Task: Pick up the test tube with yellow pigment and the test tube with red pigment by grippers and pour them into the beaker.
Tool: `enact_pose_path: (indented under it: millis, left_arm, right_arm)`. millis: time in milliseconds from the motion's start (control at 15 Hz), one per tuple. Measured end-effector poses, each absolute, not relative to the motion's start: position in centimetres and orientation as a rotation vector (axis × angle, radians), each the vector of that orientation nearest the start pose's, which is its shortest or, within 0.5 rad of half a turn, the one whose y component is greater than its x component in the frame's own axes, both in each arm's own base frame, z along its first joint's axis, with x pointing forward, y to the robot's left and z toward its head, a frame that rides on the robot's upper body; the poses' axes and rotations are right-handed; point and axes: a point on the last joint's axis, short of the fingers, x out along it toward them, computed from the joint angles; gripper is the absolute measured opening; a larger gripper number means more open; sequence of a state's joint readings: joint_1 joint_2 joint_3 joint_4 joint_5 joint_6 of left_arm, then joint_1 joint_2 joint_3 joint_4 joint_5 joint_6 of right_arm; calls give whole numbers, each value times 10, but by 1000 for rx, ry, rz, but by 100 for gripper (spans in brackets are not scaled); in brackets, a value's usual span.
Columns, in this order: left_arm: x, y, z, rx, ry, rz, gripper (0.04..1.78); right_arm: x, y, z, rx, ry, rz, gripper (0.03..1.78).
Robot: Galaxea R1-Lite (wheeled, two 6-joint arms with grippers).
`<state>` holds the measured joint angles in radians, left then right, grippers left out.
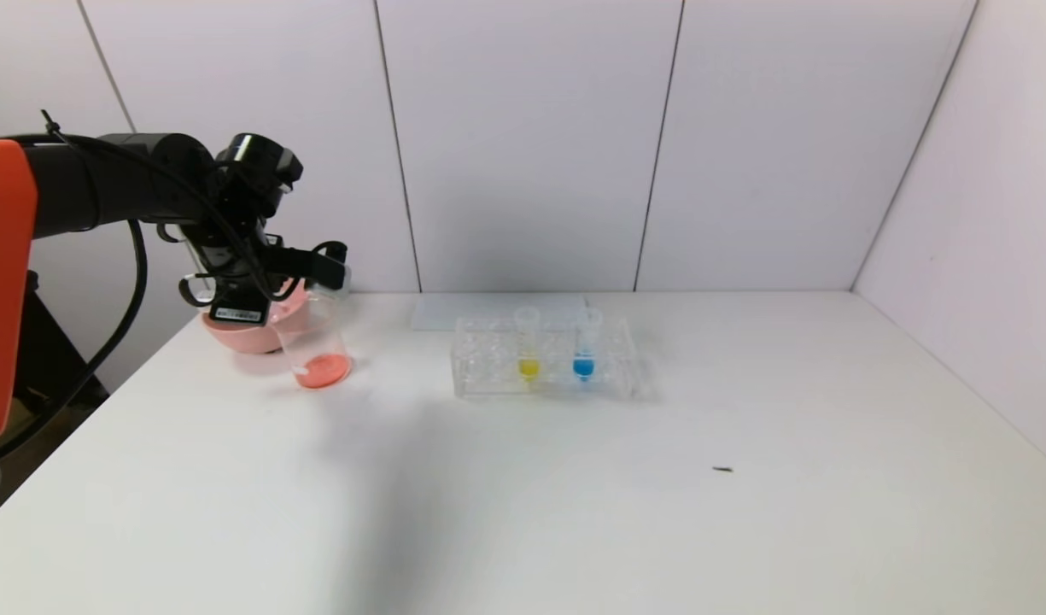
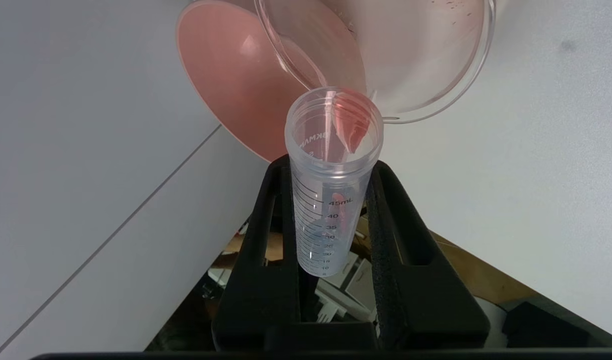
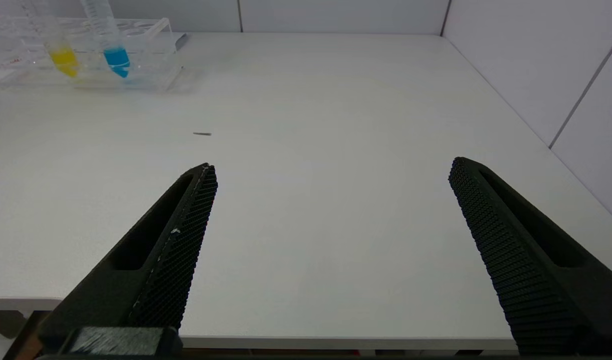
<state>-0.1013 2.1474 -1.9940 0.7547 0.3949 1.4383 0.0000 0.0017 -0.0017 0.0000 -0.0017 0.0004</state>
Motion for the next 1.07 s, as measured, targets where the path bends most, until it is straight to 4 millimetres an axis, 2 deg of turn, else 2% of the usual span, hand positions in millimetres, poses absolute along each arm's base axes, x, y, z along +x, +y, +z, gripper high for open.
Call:
enact_pose_path:
  millis: [1067]
  left_arm:
    - [406,-36,219,1593,966,-439,43]
  right_arm:
    - [-23,0,76,0,0,-2,170]
